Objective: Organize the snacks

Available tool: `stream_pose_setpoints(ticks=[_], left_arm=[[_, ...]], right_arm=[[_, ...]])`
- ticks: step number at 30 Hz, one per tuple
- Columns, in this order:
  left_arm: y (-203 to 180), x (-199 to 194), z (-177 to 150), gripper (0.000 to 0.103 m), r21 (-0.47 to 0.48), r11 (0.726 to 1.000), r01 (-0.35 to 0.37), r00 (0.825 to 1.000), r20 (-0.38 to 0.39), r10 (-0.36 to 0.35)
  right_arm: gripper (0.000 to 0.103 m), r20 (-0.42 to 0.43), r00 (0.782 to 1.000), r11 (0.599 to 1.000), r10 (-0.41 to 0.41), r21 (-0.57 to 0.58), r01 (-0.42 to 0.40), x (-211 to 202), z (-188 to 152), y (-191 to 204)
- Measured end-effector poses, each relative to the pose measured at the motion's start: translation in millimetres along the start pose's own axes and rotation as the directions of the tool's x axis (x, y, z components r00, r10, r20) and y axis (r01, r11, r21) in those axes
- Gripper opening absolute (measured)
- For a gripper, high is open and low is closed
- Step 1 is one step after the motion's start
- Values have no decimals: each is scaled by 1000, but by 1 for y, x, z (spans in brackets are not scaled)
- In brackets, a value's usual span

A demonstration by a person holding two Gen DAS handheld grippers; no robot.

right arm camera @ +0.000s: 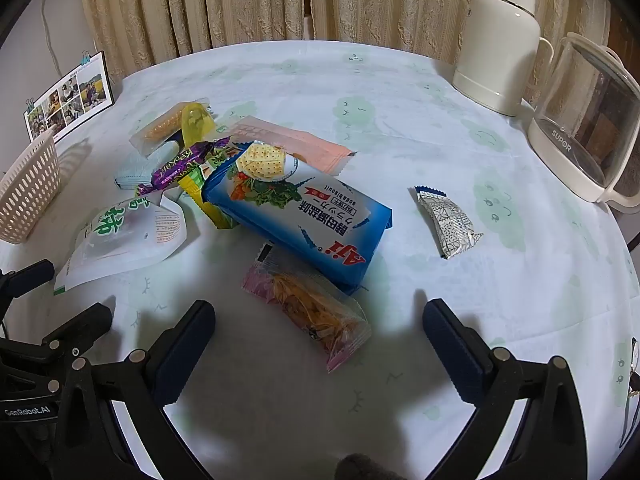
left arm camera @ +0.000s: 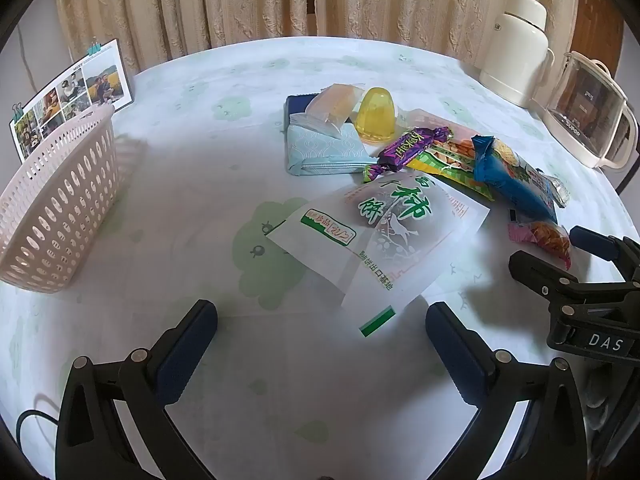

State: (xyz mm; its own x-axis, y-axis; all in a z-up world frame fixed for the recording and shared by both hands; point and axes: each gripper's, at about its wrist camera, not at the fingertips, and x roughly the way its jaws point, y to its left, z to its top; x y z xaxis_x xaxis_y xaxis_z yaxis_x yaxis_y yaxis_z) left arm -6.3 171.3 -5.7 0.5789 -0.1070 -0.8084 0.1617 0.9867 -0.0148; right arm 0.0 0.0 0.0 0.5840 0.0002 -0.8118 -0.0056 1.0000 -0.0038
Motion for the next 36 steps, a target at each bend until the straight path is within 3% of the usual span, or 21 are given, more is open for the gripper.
stream_pose_setpoints(ticks=[36], left_arm=[[0, 0, 0, 103, 14, 1000, 6, 1000, -4, -6]], right_arm=[[103, -7, 1000, 1000, 6, -9, -6, 1, 0, 2]])
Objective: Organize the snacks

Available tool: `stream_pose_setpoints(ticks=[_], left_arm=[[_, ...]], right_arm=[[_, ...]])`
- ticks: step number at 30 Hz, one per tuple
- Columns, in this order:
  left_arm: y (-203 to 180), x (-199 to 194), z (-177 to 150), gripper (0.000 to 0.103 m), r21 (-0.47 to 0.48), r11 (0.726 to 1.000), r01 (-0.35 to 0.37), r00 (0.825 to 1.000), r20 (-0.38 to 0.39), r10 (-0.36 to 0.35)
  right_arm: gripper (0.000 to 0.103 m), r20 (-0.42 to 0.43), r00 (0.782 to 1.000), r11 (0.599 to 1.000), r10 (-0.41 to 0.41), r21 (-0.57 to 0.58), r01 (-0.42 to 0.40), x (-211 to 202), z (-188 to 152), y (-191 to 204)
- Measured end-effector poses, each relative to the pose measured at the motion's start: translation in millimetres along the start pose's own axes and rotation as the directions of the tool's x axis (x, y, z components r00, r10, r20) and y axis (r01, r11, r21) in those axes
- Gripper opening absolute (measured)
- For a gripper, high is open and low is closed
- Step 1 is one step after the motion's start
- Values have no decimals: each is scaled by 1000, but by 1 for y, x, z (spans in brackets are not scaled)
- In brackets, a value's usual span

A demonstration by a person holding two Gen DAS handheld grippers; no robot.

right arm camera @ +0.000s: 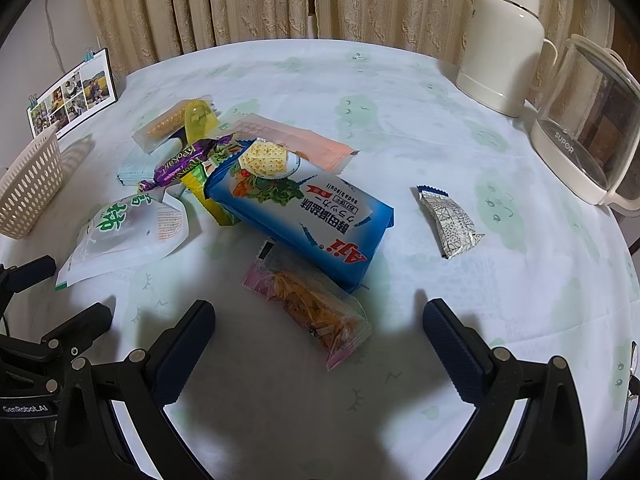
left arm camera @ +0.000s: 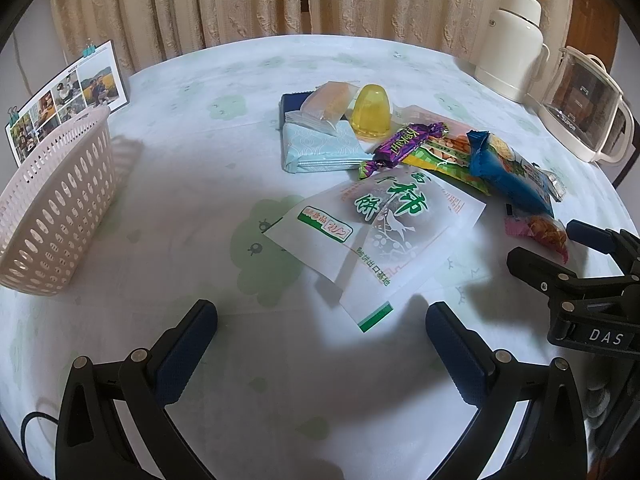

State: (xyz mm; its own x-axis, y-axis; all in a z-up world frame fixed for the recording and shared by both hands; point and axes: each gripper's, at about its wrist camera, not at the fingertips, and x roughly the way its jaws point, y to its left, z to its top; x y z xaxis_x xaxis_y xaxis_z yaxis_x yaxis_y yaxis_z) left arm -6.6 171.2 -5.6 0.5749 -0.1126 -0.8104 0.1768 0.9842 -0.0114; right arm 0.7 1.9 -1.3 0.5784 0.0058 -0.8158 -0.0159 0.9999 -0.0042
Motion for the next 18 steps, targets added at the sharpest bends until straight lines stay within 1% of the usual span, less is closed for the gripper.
stream_pose_setpoints(ticks=[14, 18], left_arm=[[0, 0, 0, 103, 1, 1000, 0, 1000, 0, 0], [1, 0, 0, 103, 1, 1000, -1, 1000, 0, 1]], right_arm=[[103, 1, 1000, 1000, 1, 0, -1, 0, 0, 0], [103, 12, 1000, 1000, 24, 16, -24, -3, -1, -3]])
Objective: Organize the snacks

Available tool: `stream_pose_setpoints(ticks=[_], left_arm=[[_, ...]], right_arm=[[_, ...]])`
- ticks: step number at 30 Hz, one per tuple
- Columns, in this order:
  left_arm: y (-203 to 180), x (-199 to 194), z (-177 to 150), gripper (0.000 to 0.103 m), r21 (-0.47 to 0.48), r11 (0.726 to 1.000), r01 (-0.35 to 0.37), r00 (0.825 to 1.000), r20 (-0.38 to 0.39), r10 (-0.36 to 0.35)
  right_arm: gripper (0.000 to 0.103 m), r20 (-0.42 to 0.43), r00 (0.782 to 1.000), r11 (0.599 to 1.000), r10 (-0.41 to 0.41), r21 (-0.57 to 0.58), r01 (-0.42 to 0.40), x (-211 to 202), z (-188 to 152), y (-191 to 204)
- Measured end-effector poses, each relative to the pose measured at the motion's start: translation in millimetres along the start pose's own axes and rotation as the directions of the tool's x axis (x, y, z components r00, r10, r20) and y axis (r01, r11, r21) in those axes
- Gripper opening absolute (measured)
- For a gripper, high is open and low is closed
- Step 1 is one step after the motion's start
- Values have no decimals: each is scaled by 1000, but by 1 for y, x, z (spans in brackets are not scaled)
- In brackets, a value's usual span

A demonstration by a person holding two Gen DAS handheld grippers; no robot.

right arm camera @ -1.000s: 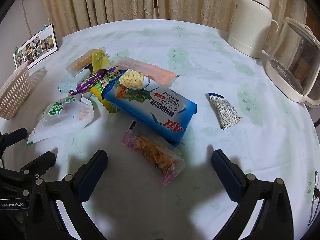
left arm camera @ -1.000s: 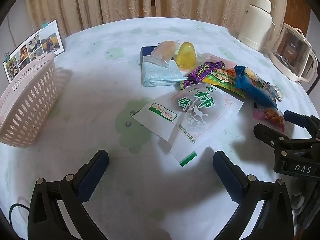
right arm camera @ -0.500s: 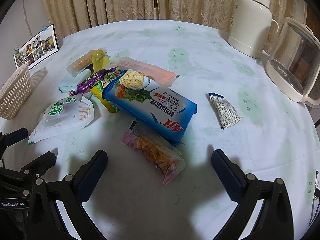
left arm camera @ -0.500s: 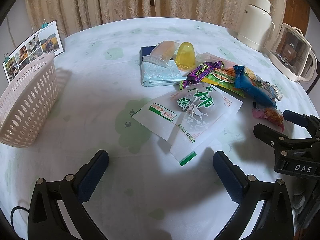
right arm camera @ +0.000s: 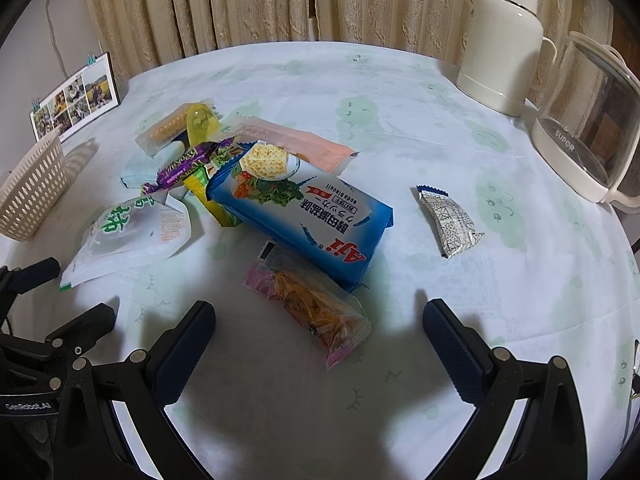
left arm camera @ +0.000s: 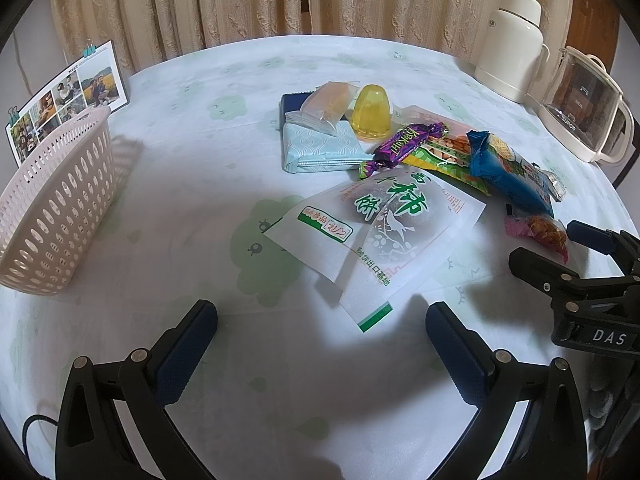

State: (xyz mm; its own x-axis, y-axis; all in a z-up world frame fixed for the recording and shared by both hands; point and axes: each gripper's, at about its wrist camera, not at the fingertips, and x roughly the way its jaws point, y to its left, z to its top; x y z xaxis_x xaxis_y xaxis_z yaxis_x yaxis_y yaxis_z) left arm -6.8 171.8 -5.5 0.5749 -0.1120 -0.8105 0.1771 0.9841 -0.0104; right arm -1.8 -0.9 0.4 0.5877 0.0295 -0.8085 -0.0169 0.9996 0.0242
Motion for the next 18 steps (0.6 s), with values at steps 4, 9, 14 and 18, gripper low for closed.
stream_pose_setpoints(ticks=[4, 9, 14, 18], left_arm=[[-2, 0, 0, 103, 0, 1000, -2, 1000, 1, 2], [-1, 0, 0, 103, 0, 1000, -2, 1000, 1, 2], [-1, -1, 0, 103, -7, 1000, -2, 1000, 10, 2], [1, -15, -4, 103, -24, 1000, -12, 995, 95, 14]], right_arm=[[103, 4, 1000, 1000, 9, 7, -9, -1, 1, 2], [103, 3, 1000, 1000, 5, 4, -5, -3, 0, 2], [103, 8, 1000, 1000, 15, 13, -15, -3, 1, 1], [103, 32, 998, 998, 54, 35, -55, -7, 0, -4]])
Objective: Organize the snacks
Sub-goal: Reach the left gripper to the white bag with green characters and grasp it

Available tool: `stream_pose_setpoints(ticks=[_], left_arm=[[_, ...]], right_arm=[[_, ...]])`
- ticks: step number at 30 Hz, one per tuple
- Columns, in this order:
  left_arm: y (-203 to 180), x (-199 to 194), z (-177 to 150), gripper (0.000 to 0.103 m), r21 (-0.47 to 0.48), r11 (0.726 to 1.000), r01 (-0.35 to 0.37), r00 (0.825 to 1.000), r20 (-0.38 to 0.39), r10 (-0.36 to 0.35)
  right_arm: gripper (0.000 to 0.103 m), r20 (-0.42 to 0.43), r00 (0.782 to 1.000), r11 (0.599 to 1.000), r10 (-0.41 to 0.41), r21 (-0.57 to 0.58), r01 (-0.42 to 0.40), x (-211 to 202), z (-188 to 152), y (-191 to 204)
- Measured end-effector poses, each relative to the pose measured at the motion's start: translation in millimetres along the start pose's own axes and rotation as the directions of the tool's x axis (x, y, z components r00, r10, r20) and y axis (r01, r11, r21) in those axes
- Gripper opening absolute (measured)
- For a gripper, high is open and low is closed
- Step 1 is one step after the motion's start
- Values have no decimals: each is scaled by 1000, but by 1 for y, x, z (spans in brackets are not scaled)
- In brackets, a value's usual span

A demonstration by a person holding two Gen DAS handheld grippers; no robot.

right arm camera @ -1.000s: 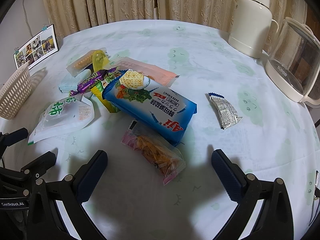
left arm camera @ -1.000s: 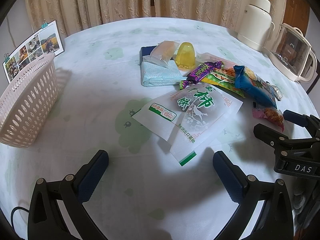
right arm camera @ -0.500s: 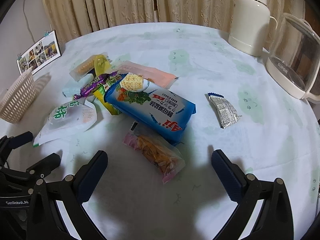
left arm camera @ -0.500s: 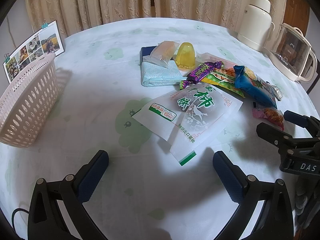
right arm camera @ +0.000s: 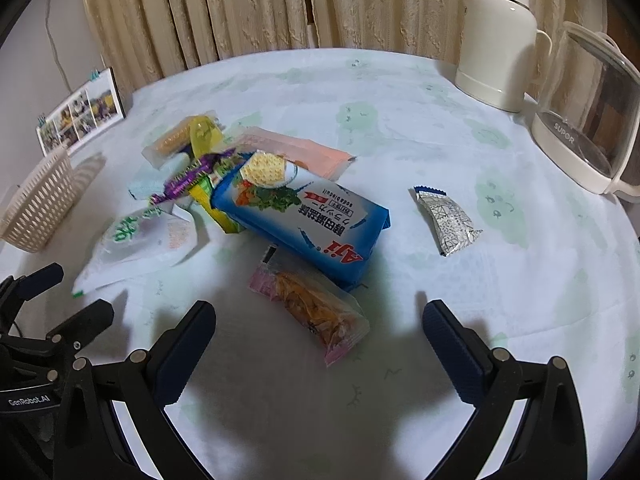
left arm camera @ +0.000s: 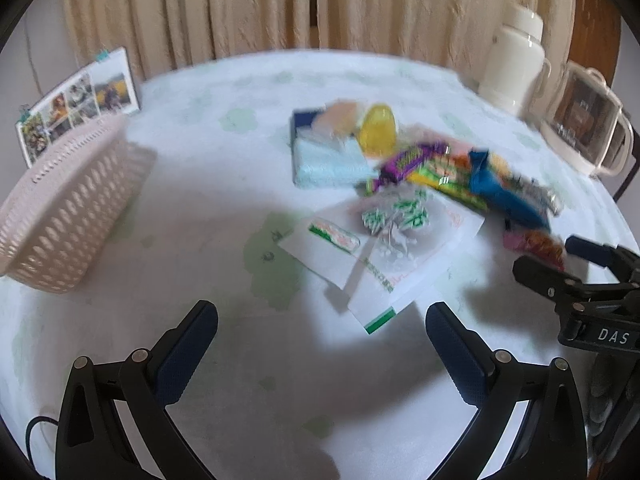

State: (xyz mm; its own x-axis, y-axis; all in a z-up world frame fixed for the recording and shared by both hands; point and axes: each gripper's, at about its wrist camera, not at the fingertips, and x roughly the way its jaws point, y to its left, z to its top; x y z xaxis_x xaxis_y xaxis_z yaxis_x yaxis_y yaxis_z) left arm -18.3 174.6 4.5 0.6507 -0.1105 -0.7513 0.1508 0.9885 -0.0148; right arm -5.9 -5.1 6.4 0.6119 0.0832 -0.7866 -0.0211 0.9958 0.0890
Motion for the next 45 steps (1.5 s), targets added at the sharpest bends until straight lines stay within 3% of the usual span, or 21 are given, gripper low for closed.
stream_pose_setpoints(ticks=[7, 11, 18, 27, 35, 36, 39, 45], left_arm=[[5, -17, 1, 103, 1, 998, 59, 995, 78, -59], [13, -14, 5, 103, -23, 993, 116, 992, 46, -115], [21, -8, 8, 103, -28, 993, 114, 993, 17, -114], [-9, 8, 36, 103, 143, 981, 134, 991, 5, -136], [-28, 41, 53, 103, 194, 965, 177, 984, -69, -166], [-29, 44, 54, 102, 197, 964, 176, 984, -74, -164], [-33, 53, 53, 86, 210, 963, 167, 983, -106, -147], [-32, 45, 47, 65, 220, 962, 163, 986, -71, -151]], right_arm=[[103, 75, 993, 994, 91, 46, -95, -14, -4, -10], [103, 83, 993, 996, 87, 9, -88, -17, -4, -7], [103, 86, 993, 997, 75, -4, -75, -16, 1, -14], [100, 64, 991, 993, 116, -10, -115, -14, -5, -14], [96, 46, 989, 990, 139, -5, -139, -10, -4, -15], [95, 43, 989, 990, 141, -5, -141, -10, -4, -14], [95, 36, 989, 989, 146, -4, -146, -9, -3, -15], [94, 29, 989, 989, 147, -8, -147, -7, -4, -14]])
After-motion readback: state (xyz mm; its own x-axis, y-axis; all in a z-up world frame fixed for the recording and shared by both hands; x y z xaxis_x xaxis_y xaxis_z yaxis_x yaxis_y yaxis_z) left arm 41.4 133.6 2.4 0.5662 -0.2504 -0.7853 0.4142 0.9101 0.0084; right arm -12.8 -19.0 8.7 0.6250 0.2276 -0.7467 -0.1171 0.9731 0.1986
